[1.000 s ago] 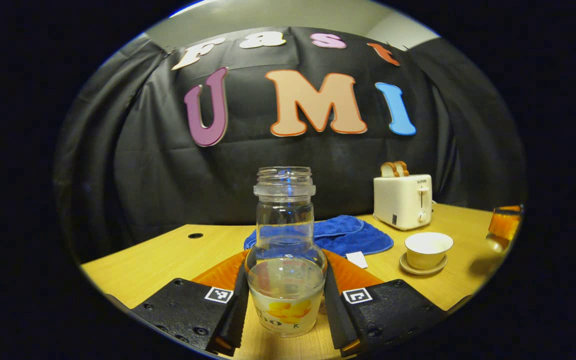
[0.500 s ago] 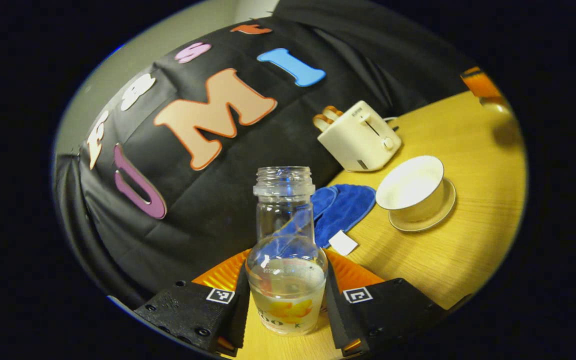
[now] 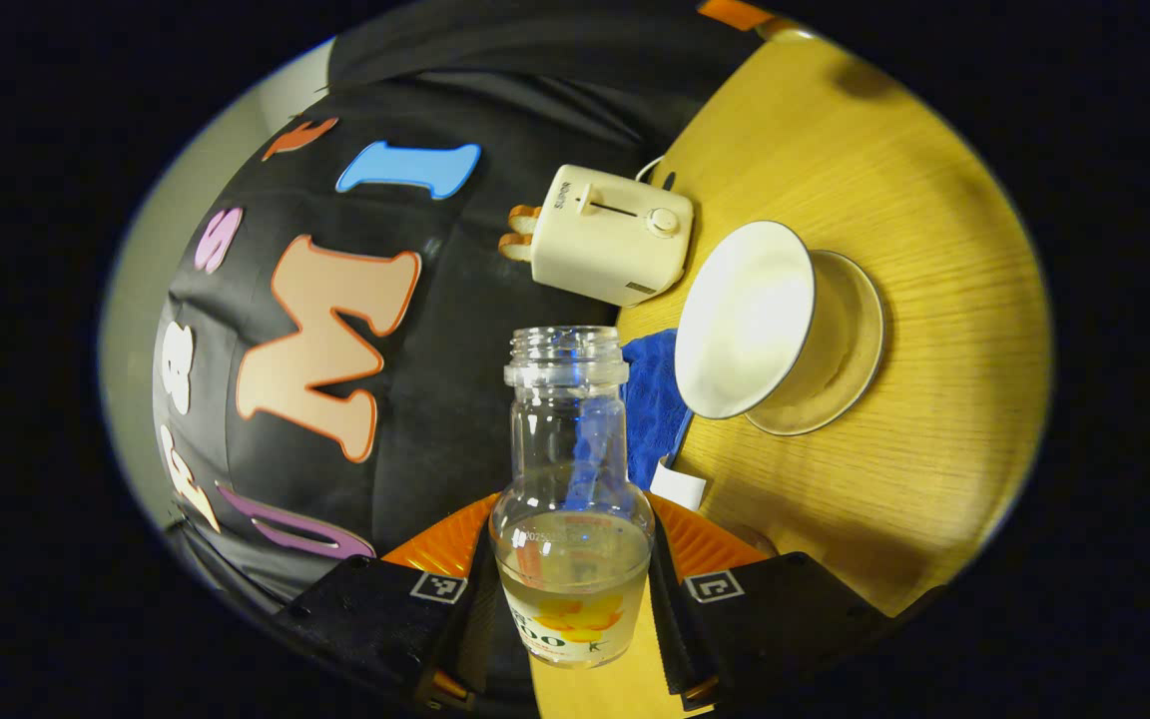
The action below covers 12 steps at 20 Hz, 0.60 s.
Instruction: Open the teacup lid with one hand, grasp the water bottle and pour water into the teacup with the other hand; after pouring, place the water bottle on the coaster and then close the teacup lid.
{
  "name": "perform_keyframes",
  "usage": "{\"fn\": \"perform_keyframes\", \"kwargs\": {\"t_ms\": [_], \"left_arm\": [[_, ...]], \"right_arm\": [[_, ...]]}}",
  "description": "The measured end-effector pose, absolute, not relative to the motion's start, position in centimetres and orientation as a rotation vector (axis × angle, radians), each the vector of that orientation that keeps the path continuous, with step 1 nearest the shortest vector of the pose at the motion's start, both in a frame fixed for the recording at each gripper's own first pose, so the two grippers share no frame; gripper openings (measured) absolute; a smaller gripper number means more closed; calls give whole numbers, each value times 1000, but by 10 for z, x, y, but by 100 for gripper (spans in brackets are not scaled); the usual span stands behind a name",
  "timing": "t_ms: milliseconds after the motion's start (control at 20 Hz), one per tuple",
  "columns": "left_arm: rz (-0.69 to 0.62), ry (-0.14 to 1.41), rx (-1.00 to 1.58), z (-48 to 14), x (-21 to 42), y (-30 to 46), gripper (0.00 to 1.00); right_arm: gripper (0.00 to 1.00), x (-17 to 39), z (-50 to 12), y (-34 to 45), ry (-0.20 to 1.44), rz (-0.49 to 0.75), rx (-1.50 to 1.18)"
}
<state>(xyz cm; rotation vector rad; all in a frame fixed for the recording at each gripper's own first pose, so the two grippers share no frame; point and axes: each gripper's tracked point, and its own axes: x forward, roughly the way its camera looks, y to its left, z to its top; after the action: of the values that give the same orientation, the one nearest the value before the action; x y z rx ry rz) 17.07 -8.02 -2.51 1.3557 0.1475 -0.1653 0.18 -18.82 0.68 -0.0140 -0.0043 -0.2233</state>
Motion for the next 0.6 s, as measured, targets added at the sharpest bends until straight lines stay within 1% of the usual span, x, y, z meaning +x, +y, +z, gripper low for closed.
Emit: {"fn": "perform_keyframes", "kwargs": {"t_ms": [250,600], "left_arm": [[-200,195,1518,-24,171,-84,64],[-214,253,1705,-23,173,-77,64]], "right_arm": [[25,2,7,-188,-4,-223,-13],[26,3,7,-188,-5,-218,-14]]}}
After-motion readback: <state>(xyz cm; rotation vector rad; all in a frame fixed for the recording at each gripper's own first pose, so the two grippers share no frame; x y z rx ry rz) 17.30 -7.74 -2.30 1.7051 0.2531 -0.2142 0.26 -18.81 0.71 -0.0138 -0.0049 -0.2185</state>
